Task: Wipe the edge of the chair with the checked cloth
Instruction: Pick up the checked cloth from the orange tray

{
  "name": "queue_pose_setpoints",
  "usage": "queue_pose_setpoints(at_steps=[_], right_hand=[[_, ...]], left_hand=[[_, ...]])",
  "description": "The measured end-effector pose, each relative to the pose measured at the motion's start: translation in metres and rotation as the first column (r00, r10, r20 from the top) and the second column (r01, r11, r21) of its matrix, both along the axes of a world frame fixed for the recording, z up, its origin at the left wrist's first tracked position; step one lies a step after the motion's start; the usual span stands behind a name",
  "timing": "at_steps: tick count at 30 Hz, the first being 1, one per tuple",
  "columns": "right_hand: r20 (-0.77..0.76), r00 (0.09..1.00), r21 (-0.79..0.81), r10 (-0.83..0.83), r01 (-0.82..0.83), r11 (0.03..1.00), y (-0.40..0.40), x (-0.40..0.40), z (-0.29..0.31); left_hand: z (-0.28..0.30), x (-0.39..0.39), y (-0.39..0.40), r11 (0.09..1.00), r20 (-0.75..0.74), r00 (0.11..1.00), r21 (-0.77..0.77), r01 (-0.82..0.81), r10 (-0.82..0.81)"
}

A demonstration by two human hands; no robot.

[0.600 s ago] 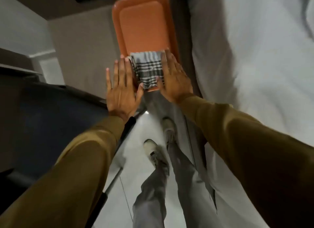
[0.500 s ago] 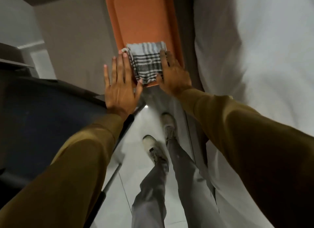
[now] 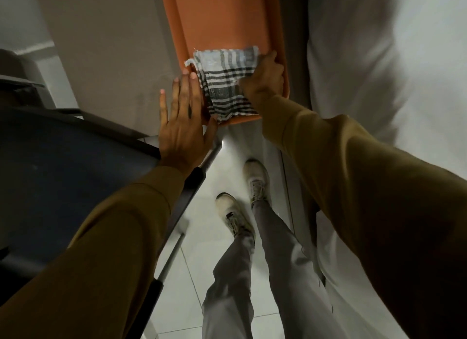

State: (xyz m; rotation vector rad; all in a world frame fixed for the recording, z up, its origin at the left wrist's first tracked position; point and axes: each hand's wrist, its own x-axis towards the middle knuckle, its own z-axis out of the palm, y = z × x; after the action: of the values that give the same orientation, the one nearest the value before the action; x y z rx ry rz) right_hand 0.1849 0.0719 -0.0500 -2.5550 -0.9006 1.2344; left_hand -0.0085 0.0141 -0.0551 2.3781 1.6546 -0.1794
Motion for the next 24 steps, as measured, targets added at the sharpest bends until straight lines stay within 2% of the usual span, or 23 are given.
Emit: queue_pose_setpoints(at_steps=[2, 7, 12, 17, 24], right_hand=[[-0.077, 0.997, 0.021, -0.007, 0.009, 1.000, -0.001, 0.004, 0.006], [-0.322, 0.944, 0.192, 0.073, -0.010, 0.981, -0.022, 0.009, 0.035], [-0.369, 0.927, 0.352, 0.075, 0.064, 0.934, -0.076, 0.004, 0.065], [-0.434, 0.900, 0.347, 0.028, 0.138, 0.928, -0.149, -0.021, 0.090], [-0.454, 0.866, 0.303, -0.210, 0.371, 0.878, -0.282, -0.105, 0.104]], left_hand=[[0.008, 0.004, 0.003, 1.000, 0.013, 1.000, -0.012, 0.004, -0.003], [0.044, 0.002, 0.000, 1.000, 0.013, 1.000, -0.005, 0.026, -0.026], [0.083, -0.022, -0.036, 0.994, -0.009, 0.994, 0.008, 0.105, -0.105], [0.107, -0.062, -0.096, 0.986, -0.026, 0.986, 0.011, 0.164, -0.164], [0.131, -0.145, -0.168, 0.926, -0.069, 0.927, 0.054, 0.372, -0.369]])
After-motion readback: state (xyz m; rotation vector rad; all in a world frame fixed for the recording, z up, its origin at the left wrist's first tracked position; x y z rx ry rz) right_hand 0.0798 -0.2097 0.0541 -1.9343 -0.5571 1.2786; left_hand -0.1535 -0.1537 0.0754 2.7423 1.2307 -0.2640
